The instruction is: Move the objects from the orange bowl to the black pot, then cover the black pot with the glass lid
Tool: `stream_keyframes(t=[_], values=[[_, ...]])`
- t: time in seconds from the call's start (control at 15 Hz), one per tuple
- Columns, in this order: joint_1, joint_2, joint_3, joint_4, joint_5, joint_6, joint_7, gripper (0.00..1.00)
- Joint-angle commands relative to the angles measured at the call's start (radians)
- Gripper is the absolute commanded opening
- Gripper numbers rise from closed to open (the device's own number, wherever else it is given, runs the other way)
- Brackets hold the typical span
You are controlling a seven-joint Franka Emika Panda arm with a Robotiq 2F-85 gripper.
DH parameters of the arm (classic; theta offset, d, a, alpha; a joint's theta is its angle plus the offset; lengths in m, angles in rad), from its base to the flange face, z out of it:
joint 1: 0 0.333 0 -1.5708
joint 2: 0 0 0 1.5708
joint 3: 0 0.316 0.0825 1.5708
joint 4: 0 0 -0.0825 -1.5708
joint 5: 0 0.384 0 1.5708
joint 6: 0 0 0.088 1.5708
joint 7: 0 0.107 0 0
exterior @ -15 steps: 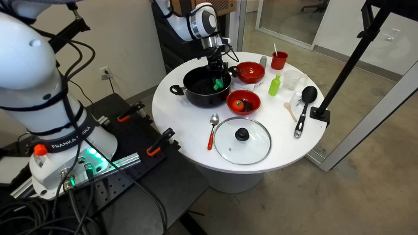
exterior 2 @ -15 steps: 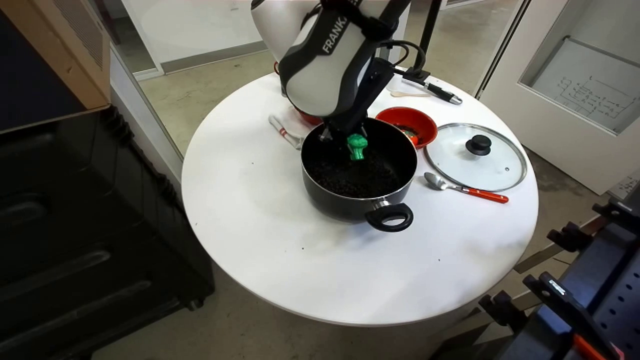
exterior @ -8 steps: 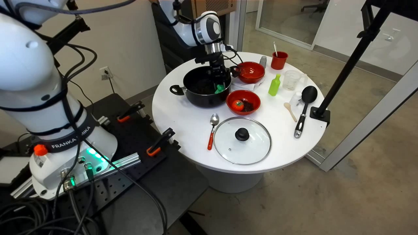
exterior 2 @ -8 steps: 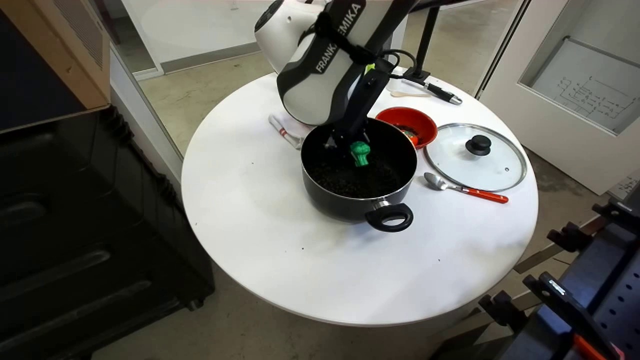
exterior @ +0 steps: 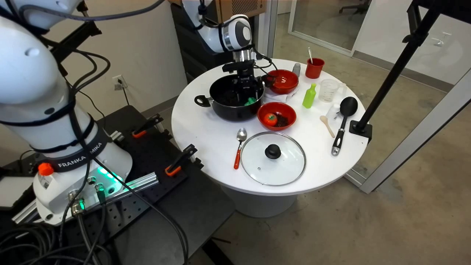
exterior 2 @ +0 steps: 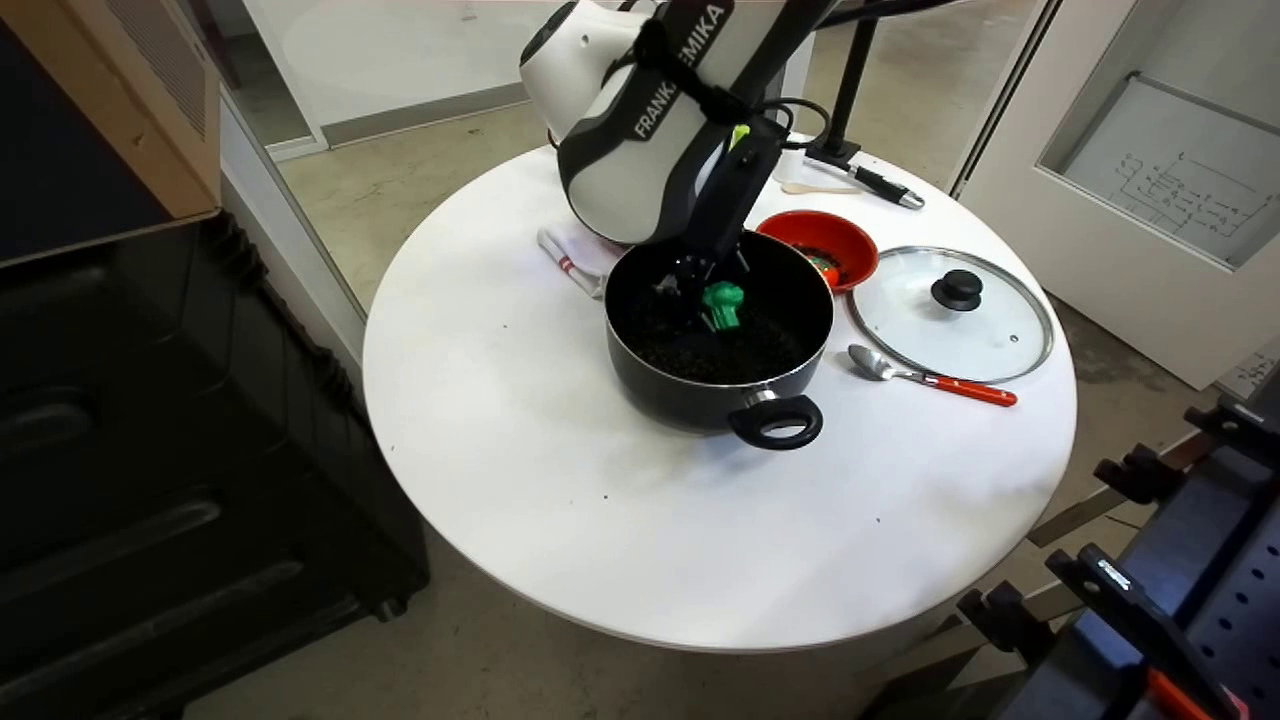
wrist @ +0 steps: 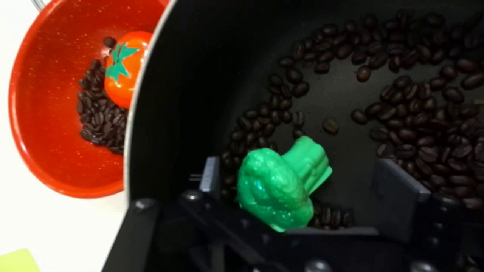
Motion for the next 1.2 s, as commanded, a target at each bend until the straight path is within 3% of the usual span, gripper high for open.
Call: stream_keyframes(t=[0.0,0.67,1.0,1.13], values=[[-0.036,-0.11,0.016,-0.102,0.002,-0.015,-0.089,1.0],[-0.177,-0.467,0.059,-0.388,0.034,0.028,-0.289,1.0],[-0.268,-0.469,0.048,-0.343,0.079,0.017,-0.332,1.0],[-0.315,-0.438,0.058,-0.309,0.148,0.03,-0.328,1.0]])
